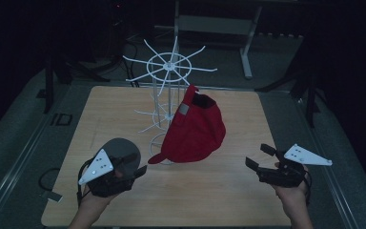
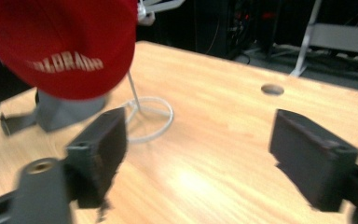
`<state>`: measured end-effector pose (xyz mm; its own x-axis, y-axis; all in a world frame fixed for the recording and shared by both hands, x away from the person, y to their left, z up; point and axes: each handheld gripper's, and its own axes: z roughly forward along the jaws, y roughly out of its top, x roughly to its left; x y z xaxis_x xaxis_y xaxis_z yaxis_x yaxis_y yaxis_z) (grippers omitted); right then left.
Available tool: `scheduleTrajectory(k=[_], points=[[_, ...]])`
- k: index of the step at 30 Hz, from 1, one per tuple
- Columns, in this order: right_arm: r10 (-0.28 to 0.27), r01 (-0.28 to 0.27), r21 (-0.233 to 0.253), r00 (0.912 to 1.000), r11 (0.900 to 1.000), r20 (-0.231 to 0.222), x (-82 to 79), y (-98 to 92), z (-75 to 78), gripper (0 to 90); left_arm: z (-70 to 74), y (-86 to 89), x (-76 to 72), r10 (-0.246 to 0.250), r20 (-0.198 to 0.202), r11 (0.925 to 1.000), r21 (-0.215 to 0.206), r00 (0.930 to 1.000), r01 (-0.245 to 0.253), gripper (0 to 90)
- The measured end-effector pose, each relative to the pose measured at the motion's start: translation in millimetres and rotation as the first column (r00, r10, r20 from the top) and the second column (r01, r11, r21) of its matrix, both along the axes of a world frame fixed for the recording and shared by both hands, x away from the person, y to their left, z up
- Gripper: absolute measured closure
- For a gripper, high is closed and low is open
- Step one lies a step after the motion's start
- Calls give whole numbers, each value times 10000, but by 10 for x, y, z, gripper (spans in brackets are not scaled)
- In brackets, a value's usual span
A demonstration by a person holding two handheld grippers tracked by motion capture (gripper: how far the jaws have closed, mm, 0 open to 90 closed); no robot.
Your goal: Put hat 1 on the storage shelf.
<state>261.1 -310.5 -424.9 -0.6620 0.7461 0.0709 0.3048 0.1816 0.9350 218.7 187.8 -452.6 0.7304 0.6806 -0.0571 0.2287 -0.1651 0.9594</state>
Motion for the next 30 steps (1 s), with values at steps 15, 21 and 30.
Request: scheduleTrajectory(k=[15,21,30], points=[[-1204,1146,-968,9912,9887,-557,55,-280,-697,142,-467,533,-166,2675,-1000,9602,1111,9584,-2564,293],[-1377,1301,-845,9863,9879,-906,39,-325,-864,144,-680,726,-255,3233,-1614,9430,1376,9324,-3031,294],[-1943,1873,-1258,9799,9742,-458,-41,-367,-1006,143,-955,769,-316,4306,-2571,8970,2282,8651,-3787,293]])
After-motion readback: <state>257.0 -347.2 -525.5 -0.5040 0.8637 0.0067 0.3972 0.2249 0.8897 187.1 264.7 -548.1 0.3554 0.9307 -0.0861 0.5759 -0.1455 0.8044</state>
